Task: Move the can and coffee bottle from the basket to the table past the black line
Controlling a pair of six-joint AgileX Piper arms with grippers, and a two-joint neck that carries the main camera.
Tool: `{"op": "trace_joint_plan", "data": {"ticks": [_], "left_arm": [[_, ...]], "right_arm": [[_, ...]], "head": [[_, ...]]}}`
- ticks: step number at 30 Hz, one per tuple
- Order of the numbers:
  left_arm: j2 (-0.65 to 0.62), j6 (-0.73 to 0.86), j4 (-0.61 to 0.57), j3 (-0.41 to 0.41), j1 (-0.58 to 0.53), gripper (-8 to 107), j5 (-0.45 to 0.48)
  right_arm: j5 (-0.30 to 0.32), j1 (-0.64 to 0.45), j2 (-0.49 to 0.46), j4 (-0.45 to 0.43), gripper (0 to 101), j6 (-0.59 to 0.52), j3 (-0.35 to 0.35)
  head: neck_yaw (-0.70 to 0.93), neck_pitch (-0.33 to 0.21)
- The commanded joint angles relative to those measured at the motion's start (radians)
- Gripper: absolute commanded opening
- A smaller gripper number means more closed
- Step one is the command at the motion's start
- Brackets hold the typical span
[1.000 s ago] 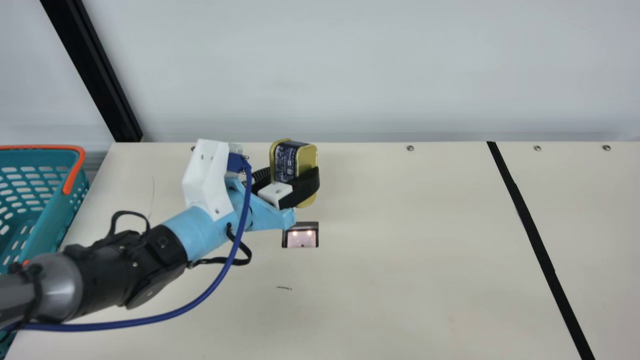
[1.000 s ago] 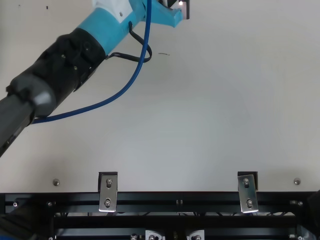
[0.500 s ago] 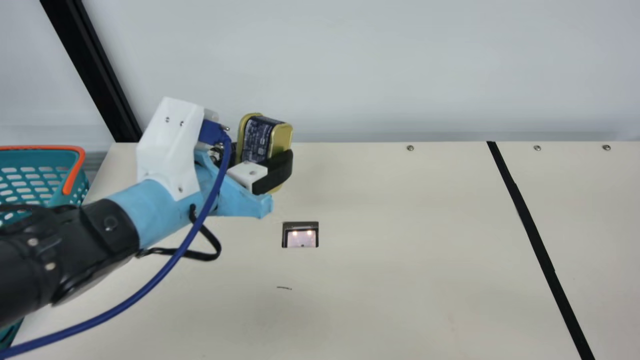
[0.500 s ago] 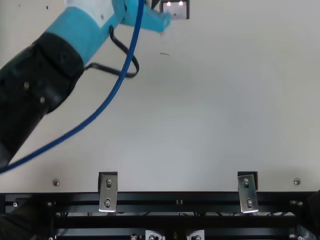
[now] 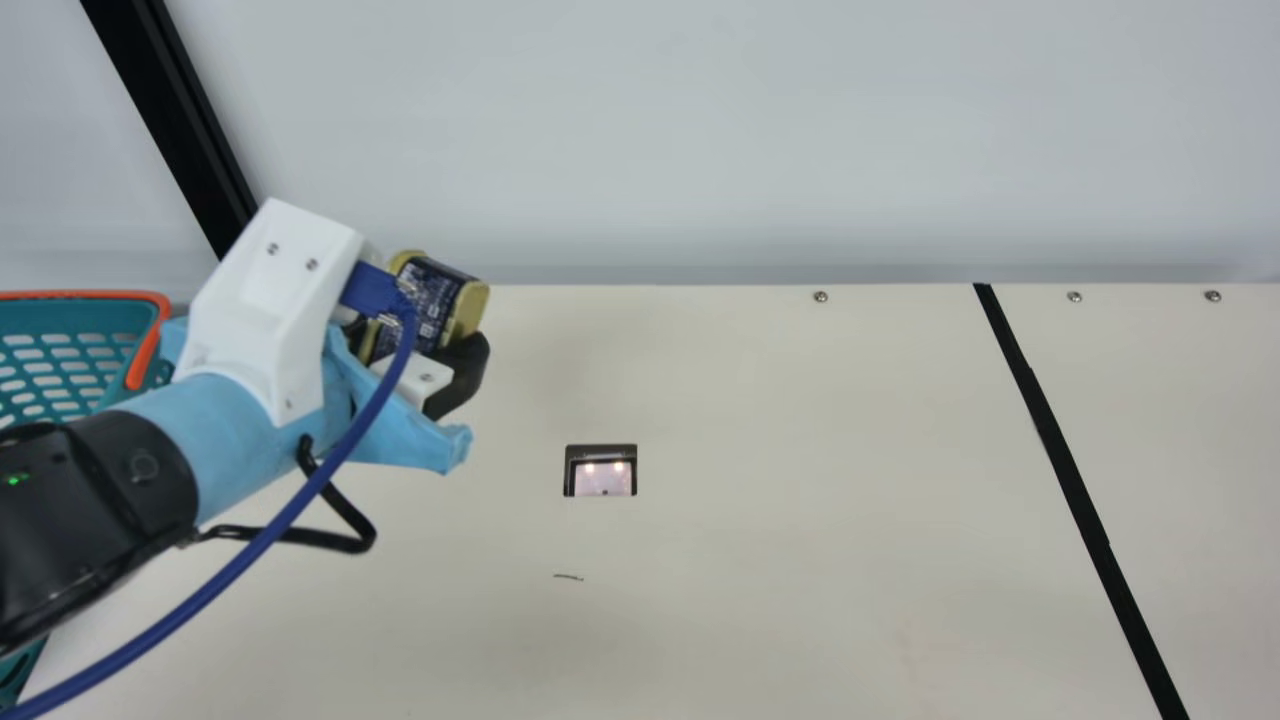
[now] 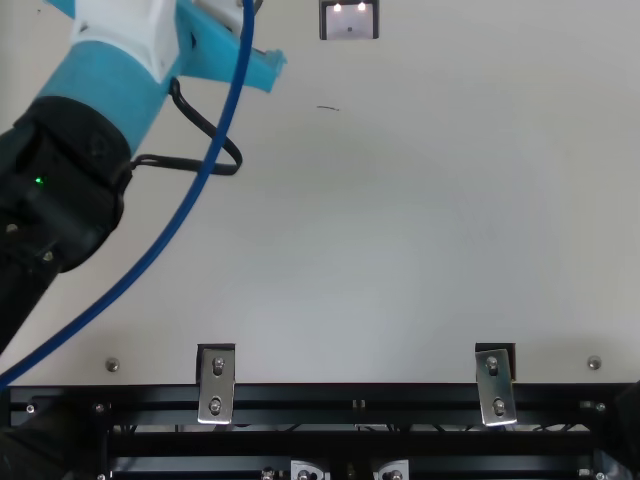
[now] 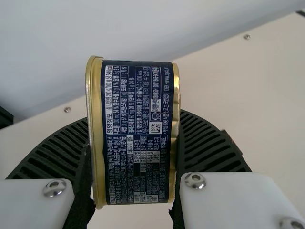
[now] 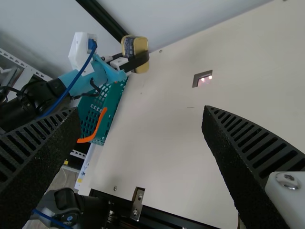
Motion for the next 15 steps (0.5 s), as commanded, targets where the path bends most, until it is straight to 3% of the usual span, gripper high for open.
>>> {"op": "trace_joint_plan", "data": {"ticks": [1,9,15], "left_arm": [[-0.005,0.025,-0.027,-0.009,0.006,10,0.000],[-0.053,0.094,-0.141,-0.074,0.043,10,0.067],[-0.097,0.262,-0.340,-0.129,0.043,10,0.268]], "right_arm": [[0.000,0.000,0.000,0.000,101,0.000,0.000],[0.000,0.000,0.000,0.000,101,0.000,0.000],[0.000,0.000,0.000,0.000,101,0.000,0.000]], "head": [[-0.001,-0.007],[-0.001,-0.007],[-0.001,-0.007]]}}
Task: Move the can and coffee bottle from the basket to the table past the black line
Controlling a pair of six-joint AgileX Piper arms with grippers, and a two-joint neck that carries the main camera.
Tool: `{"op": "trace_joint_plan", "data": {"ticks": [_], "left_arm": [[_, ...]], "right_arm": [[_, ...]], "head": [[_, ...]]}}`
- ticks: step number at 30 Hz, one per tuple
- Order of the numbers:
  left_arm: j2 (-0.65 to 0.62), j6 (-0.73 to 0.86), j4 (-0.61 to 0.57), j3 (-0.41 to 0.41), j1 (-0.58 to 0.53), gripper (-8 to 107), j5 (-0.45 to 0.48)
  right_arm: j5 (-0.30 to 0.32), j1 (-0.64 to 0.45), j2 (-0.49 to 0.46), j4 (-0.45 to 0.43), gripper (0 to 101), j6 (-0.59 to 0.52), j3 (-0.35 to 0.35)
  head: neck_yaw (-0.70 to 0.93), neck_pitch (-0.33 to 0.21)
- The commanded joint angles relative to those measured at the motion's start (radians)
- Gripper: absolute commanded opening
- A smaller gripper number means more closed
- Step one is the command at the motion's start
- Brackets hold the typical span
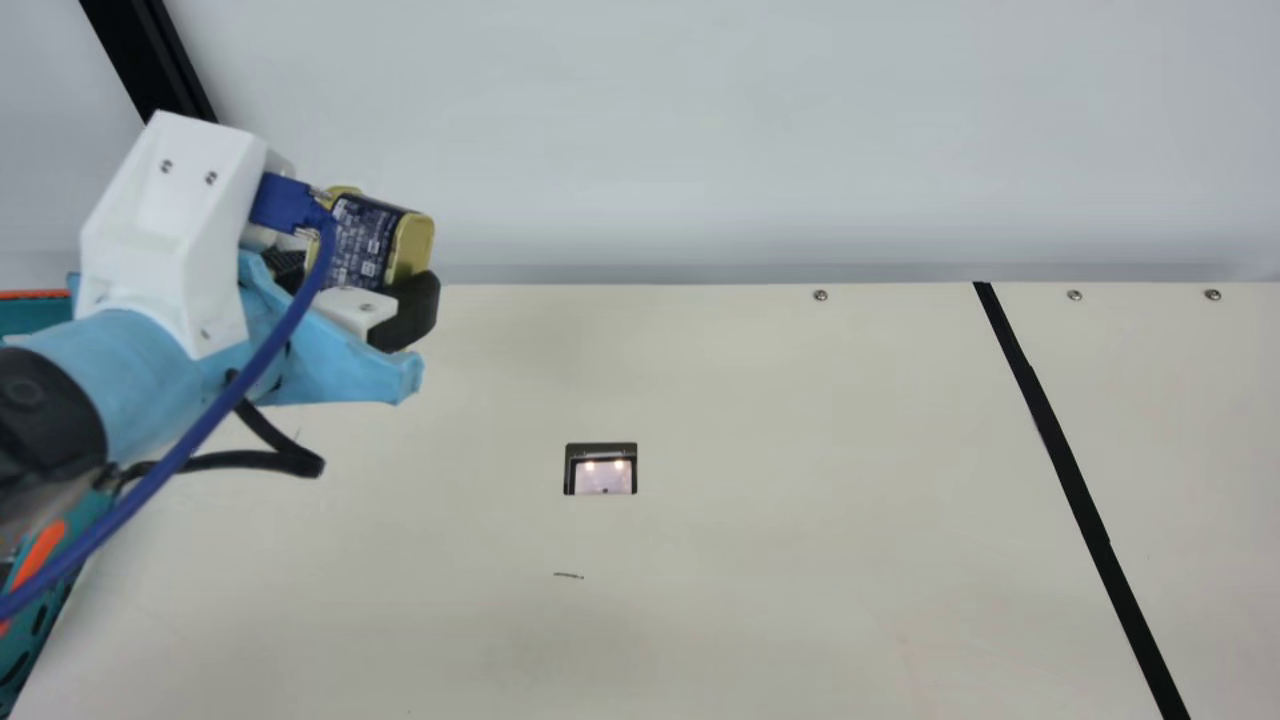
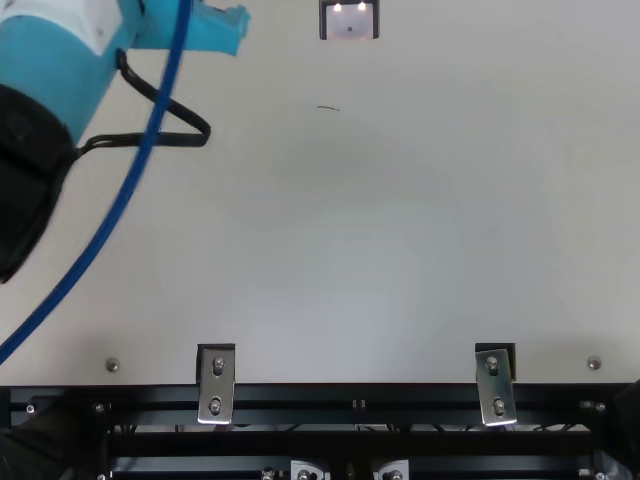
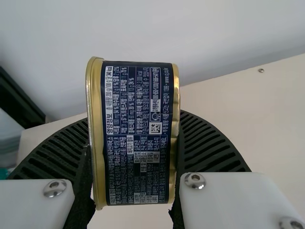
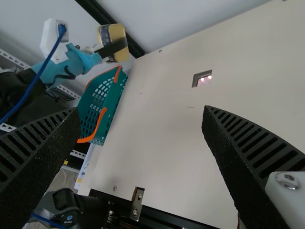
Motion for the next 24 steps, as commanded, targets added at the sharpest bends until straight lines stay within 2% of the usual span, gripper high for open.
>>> {"op": "trace_joint_plan", "data": {"ticks": [1,8,13,18,24], "left_arm": [[-0.013,0.113,-0.130,-0.025,0.005,10,0.141],[-0.039,0.373,-0.331,-0.137,0.073,10,0.437],[-0.035,0.543,-0.438,-0.183,0.107,10,0.543],[-0.015,0.719,-0.567,-0.160,0.097,10,0.530],[0.041,0.942,-0.734,-0.082,0.028,10,0.412]], "right_arm": [[0.000,0.000,0.000,0.000,101,0.000,0.000],[0.000,0.000,0.000,0.000,101,0.000,0.000],[0.000,0.000,0.000,0.000,101,0.000,0.000],[0.000,0.000,0.000,0.000,101,0.000,0.000],[0.000,0.000,0.000,0.000,101,0.000,0.000]], "head": [[-0.001,-0.002],[-0.001,-0.002],[-0.001,-0.002],[-0.001,-0.002],[-0.001,-0.002]]}}
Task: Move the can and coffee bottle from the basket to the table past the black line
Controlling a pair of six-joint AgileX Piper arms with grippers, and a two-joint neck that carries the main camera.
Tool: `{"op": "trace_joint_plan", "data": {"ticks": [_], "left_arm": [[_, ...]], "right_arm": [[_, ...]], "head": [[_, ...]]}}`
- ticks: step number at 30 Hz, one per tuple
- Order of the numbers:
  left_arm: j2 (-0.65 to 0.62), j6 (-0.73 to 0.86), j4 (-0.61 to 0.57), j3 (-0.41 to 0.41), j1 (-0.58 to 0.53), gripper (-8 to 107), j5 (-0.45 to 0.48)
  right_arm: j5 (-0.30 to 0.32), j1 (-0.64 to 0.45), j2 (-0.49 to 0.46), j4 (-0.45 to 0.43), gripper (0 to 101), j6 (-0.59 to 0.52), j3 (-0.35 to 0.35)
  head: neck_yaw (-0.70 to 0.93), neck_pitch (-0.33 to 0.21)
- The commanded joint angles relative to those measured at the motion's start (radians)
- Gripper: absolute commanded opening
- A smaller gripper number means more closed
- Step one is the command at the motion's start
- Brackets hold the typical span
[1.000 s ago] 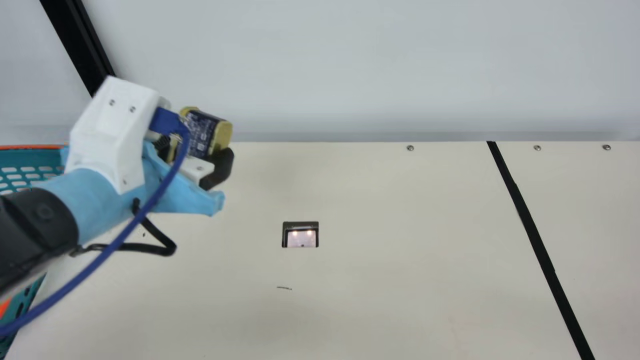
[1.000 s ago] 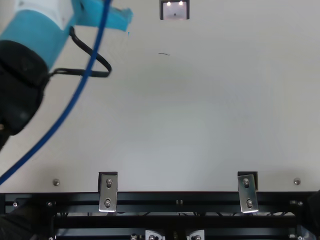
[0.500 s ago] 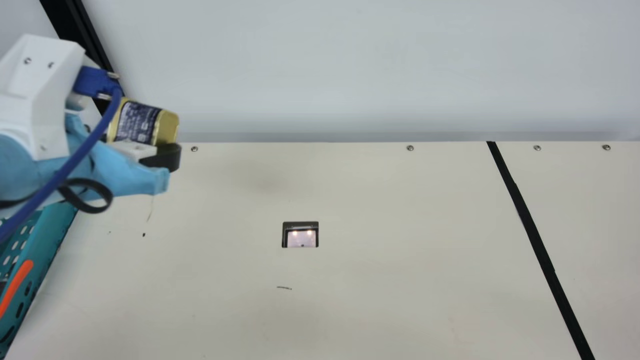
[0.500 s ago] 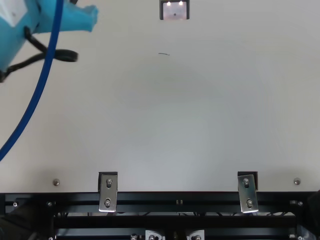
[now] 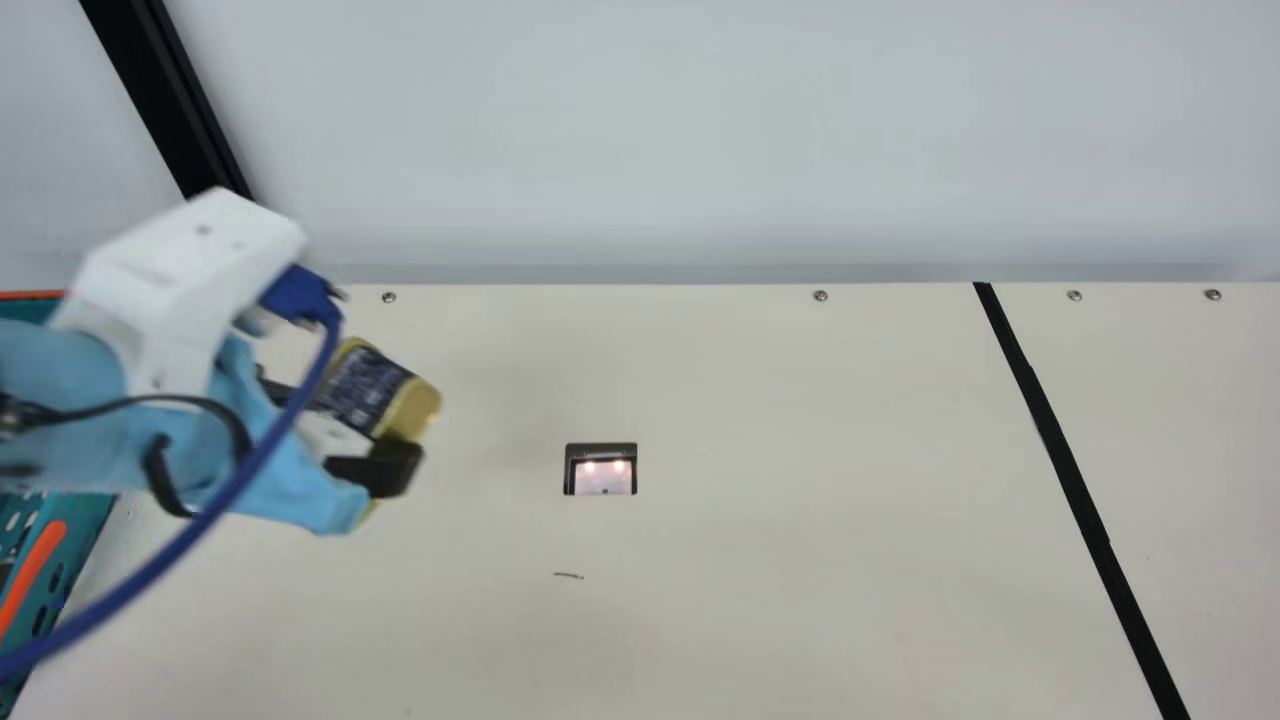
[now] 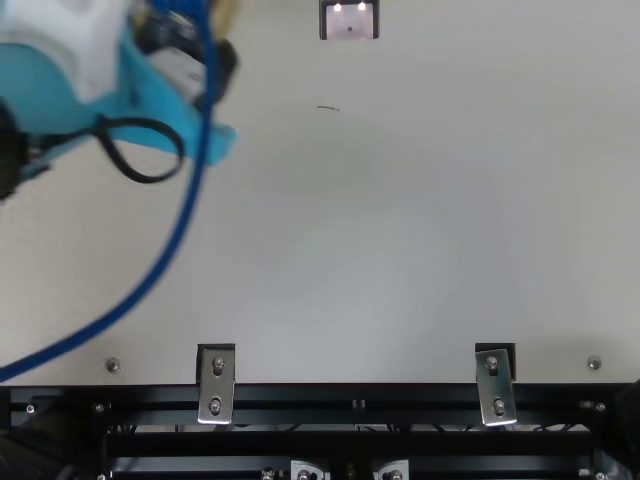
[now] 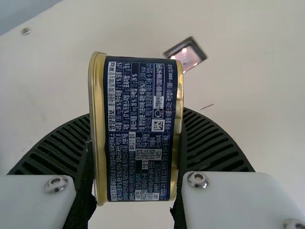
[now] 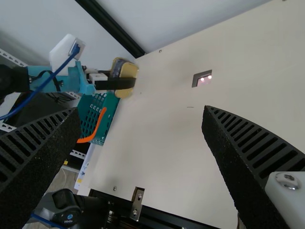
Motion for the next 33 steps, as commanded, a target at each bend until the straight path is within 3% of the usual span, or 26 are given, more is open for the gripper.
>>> {"op": "trace_joint_plan", "data": {"ticks": [1,6,11,19,33], "left_arm": [[0.026,0.168,-0.108,0.032,-0.035,10,-0.065],[0.091,0.390,-0.246,0.060,-0.112,10,-0.121],[0.156,0.549,-0.310,0.048,-0.159,10,-0.089],[0.236,0.622,-0.255,0.013,-0.181,10,-0.011],[0.316,0.620,-0.160,0.026,-0.227,10,0.001]], "right_arm": [[0.000,0.000,0.000,0.000,101,0.000,0.000],[0.000,0.000,0.000,0.000,101,0.000,0.000],[0.000,0.000,0.000,0.000,101,0.000,0.000],[0.000,0.000,0.000,0.000,101,0.000,0.000],[0.000,0.000,0.000,0.000,101,0.000,0.000]], "head": [[-0.001,-0.002],[-0.001,-0.002],[-0.001,-0.002],[-0.001,-0.002],[-0.001,-0.002]]}}
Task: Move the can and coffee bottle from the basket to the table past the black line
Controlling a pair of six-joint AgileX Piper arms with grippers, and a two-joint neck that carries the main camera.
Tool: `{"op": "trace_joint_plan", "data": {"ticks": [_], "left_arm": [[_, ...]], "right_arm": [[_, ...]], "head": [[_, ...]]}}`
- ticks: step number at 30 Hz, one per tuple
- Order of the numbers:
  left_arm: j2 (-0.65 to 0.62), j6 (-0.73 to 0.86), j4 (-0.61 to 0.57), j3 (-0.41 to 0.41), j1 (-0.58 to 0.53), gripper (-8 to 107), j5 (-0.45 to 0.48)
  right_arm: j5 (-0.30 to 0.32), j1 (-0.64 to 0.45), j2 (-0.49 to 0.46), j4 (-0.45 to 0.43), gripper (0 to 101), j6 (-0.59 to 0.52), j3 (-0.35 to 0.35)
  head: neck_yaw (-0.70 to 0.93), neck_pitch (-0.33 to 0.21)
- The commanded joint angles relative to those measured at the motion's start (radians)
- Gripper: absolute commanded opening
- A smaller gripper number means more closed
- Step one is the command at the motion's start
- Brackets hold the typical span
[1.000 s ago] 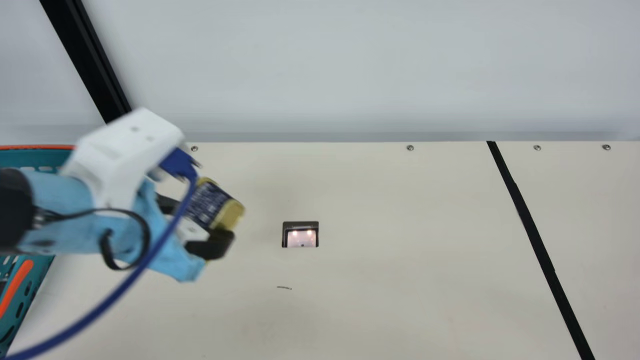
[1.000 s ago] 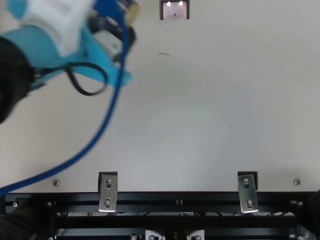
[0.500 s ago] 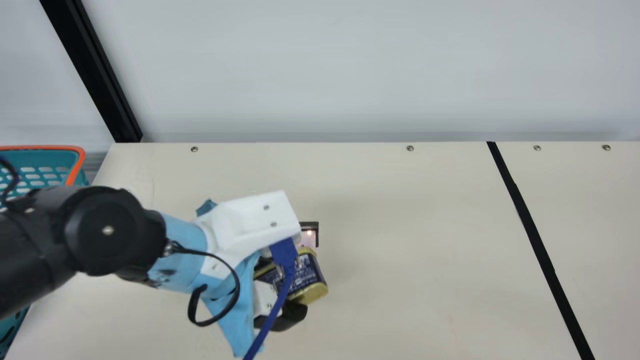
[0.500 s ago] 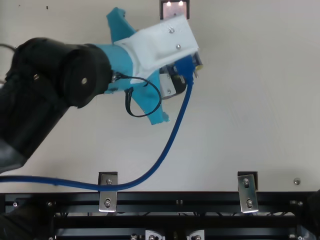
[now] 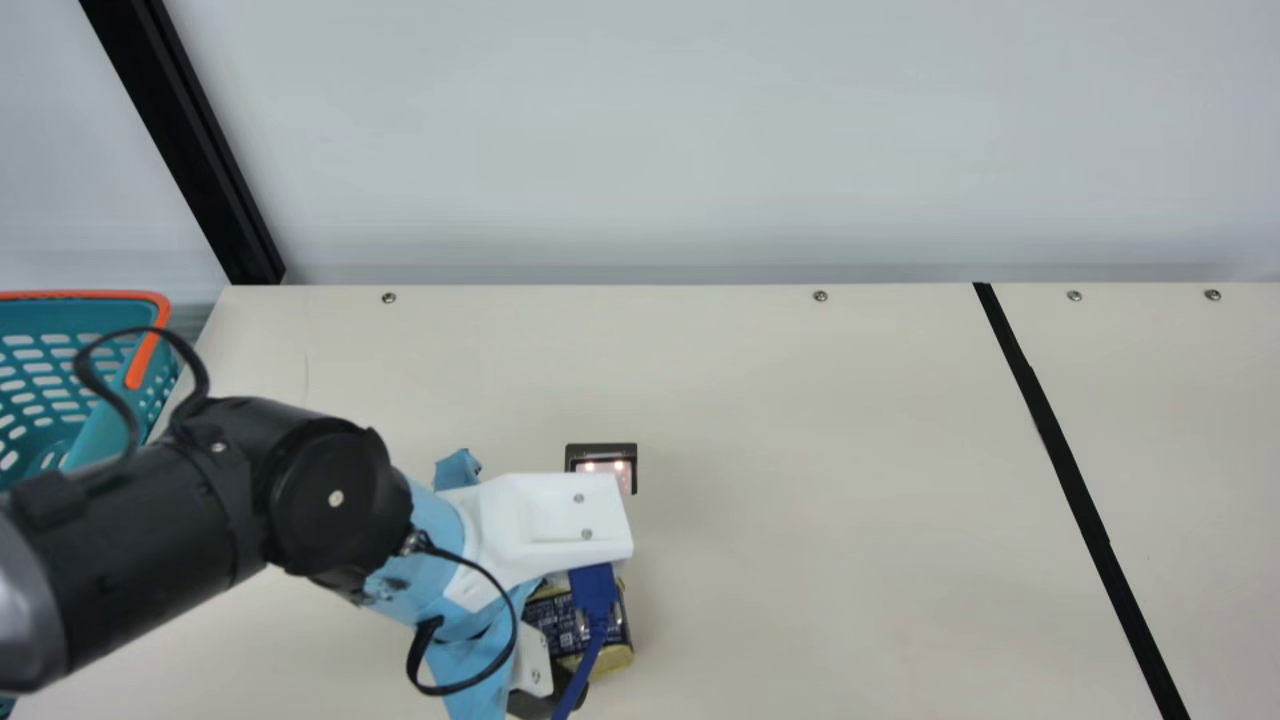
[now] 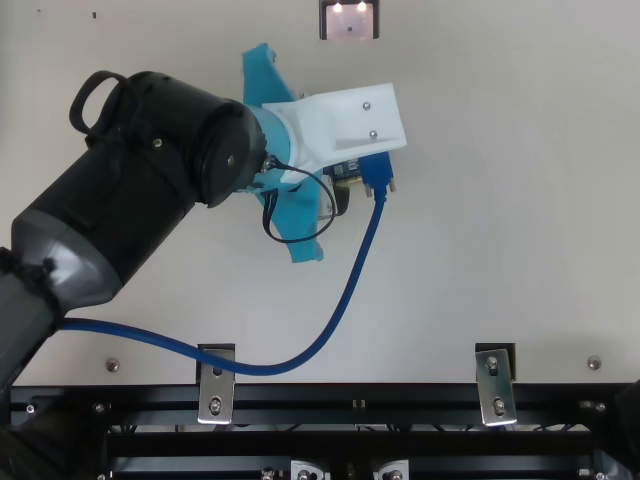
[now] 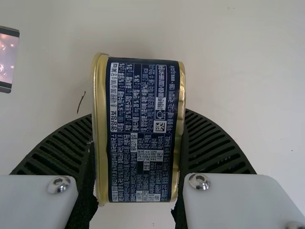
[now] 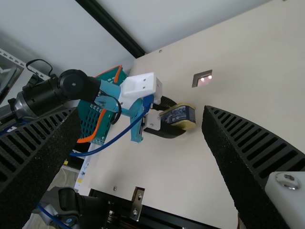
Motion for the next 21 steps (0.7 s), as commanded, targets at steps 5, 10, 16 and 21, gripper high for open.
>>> {"op": "trace_joint_plan", "data": {"ticks": [5,10,16,21], "left_arm": [[-0.015,-0.009,0.014,0.016,-0.004,90,0.002],[-0.094,-0.016,-0.030,0.037,0.020,90,0.014],[-0.240,-0.030,-0.152,0.084,0.090,90,-0.038],[-0.351,-0.026,-0.228,0.156,0.147,90,-0.176]], "right_arm": [[0.000,0.000,0.000,0.000,101,0.000,0.000],[0.000,0.000,0.000,0.000,101,0.000,0.000],[-0.004,-0.008,0.015,0.010,101,-0.017,-0.007],[-0.042,0.010,0.110,0.005,101,-0.051,-0.047]], "head": [[-0.001,-0.002],[-0.001,-0.002],[-0.001,-0.002],[-0.001,-0.002]]}}
